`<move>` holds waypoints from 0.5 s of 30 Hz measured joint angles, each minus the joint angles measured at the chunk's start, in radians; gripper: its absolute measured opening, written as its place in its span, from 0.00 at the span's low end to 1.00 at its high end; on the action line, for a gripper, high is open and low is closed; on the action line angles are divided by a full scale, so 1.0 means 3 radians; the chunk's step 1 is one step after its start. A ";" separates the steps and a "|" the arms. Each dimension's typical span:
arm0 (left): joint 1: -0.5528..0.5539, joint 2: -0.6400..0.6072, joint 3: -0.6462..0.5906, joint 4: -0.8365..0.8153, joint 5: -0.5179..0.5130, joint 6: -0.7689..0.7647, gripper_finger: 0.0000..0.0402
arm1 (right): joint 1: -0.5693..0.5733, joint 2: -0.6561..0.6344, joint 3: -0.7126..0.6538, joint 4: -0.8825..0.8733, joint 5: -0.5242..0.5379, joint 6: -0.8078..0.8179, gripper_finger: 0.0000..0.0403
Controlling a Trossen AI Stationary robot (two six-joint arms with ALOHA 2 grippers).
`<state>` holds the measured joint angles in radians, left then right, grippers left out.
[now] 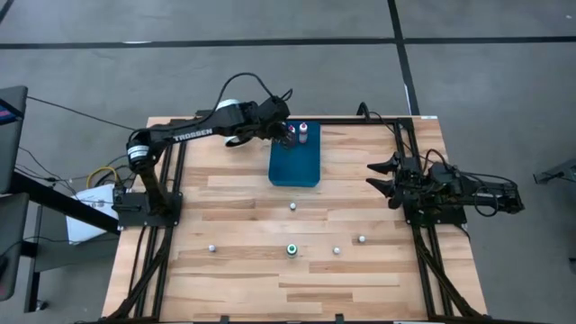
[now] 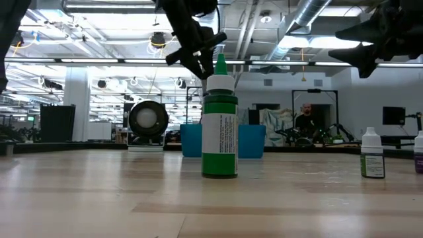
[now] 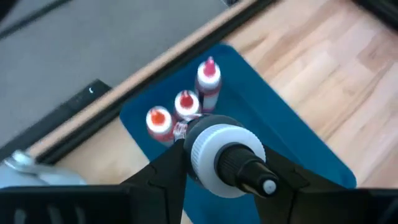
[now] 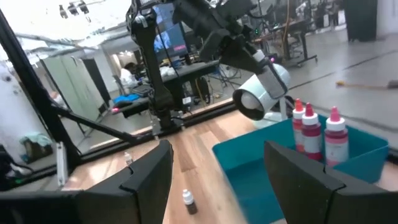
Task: Pick & Place food coloring
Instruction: Put the big black food coloring bottle into the blue bin
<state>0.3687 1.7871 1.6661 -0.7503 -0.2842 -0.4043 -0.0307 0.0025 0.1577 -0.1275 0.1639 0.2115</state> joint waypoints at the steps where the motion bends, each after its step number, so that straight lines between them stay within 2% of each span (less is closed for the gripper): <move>1: 0.0000 0.0008 -0.0003 -0.0029 0.0025 -0.0002 0.33 | 0.0000 0.0000 0.0000 0.0001 0.0002 -0.0027 0.59; 15: -0.0068 0.0392 -0.0003 0.0039 0.0148 -0.0091 0.33 | -0.0006 0.0000 0.0000 -0.0220 0.0183 -0.0002 0.59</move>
<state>0.3484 1.9048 1.6653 -0.7386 -0.2397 -0.4316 -0.0325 0.0025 0.1577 -0.1936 0.2188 0.2108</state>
